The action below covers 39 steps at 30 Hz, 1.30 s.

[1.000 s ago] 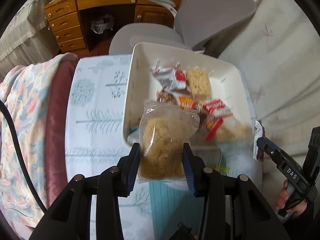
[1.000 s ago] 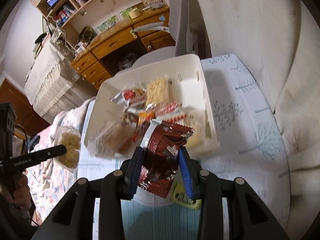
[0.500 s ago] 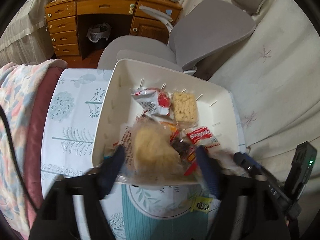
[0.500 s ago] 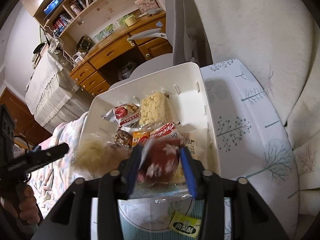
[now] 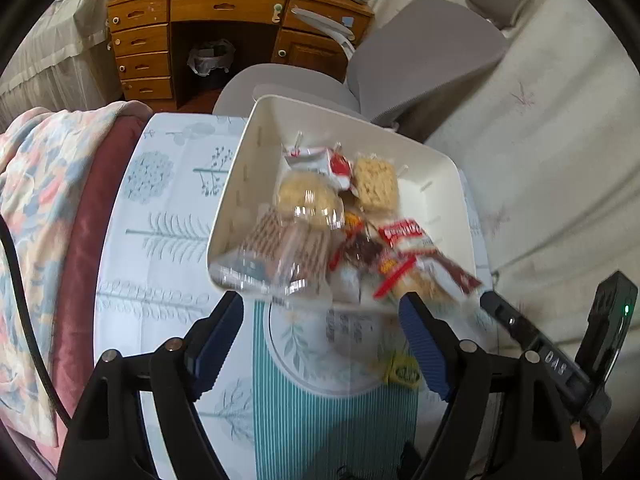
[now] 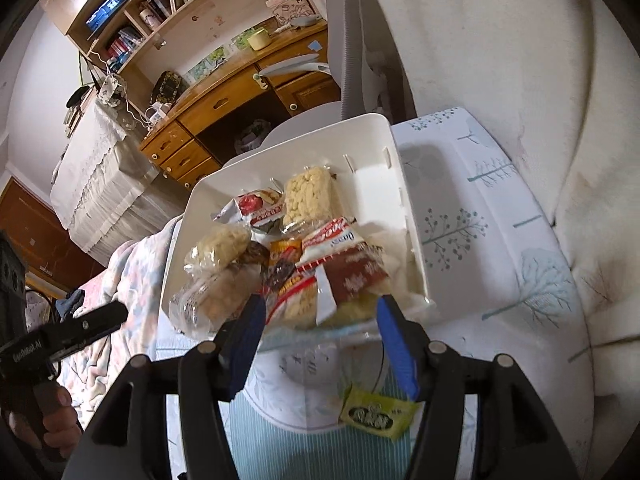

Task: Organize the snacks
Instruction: 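Grasp the yellow-green pineapple cake pack with the right gripper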

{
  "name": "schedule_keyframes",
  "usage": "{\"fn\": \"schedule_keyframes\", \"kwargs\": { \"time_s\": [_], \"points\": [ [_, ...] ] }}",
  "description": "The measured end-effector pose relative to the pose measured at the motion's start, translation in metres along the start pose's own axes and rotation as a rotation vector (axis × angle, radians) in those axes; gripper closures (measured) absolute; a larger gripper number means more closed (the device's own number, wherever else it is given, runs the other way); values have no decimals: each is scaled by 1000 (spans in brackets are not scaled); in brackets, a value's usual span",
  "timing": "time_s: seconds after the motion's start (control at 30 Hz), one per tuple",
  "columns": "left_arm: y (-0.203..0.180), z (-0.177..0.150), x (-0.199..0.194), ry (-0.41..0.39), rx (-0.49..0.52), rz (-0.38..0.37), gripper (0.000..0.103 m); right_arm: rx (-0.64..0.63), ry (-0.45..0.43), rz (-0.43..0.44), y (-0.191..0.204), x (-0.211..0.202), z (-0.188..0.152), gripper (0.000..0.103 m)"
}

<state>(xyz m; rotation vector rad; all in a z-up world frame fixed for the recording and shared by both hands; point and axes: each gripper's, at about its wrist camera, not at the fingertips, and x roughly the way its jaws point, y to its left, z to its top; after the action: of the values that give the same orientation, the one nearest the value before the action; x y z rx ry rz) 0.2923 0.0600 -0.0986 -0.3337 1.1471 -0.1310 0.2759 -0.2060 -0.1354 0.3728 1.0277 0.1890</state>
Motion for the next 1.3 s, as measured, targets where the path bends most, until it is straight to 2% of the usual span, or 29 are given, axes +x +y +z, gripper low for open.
{"fn": "schedule_keyframes", "kwargs": {
  "time_s": [0.13,0.23,0.33,0.5,0.6,0.67,0.87,1.3],
  "points": [
    [-3,-22,-11,11,37,12,18,39,3,-5,-6,-9,-16,35],
    [-3,-38,-16,29,65,51,18,84,32,-13,-10,-10,-32,35],
    [1,-51,-23,39,45,70,18,120,84,-49,-16,-5,-47,34],
    [9,-69,-29,64,21,107,18,202,165,-70,-27,10,-70,33],
    [12,-77,-30,72,36,150,18,253,203,-82,-34,21,-78,26],
    [15,-83,-28,83,41,175,18,285,230,-120,-37,30,-83,21],
    [28,-97,-23,134,40,234,18,357,305,-195,-42,58,-96,21],
    [54,-112,-15,196,-54,309,18,286,340,-294,-33,94,-95,21]
  ]
}}
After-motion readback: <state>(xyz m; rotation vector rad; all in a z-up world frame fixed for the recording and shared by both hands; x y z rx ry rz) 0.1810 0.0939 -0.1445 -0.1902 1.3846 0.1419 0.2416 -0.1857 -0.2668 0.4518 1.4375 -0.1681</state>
